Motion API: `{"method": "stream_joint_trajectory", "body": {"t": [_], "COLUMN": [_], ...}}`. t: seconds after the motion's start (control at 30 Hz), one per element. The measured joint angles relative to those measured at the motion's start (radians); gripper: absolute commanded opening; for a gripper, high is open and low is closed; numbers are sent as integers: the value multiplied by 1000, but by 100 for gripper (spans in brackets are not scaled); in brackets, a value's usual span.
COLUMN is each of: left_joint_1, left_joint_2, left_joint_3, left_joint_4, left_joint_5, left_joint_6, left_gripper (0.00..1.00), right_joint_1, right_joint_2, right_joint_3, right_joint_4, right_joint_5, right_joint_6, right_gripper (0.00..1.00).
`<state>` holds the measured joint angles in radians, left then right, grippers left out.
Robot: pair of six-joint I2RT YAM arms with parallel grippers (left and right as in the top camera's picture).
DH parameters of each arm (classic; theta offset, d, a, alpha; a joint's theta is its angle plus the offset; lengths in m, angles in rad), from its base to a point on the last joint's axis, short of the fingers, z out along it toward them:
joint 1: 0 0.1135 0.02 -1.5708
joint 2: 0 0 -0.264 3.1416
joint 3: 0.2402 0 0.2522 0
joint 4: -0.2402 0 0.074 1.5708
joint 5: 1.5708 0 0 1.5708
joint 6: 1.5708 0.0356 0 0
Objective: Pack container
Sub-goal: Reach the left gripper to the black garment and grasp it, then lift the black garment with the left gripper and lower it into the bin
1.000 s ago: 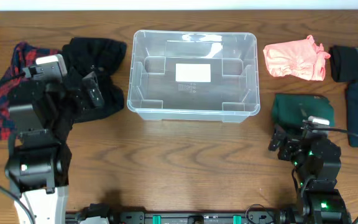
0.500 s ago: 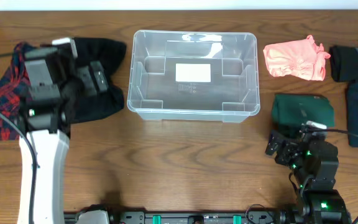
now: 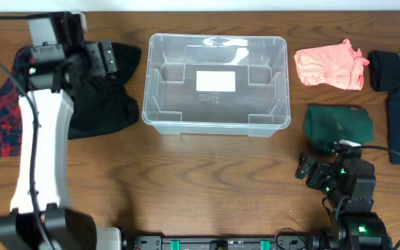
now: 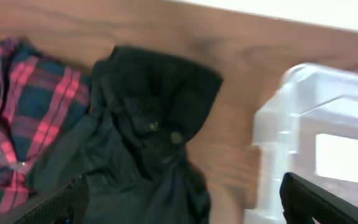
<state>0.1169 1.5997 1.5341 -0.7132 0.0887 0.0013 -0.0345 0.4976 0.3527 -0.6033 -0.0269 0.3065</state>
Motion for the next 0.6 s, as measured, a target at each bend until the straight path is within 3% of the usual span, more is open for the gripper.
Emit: {"method": "stream_joint_trajectory", "body": {"t": [0.6], "left_joint_1": [-32], "left_joint_2": [278], "left_joint_3": [0], "left_joint_4": [15], "left_joint_5": [-90], "left_joint_6": [71], "left_gripper": [98], "right_joint_1": [0], "right_joint_2": [0], "right_joint_3": [0], "right_joint_4": [0], "right_joint_5": [0], "right_joint_6": [0], "right_gripper": [99]}}
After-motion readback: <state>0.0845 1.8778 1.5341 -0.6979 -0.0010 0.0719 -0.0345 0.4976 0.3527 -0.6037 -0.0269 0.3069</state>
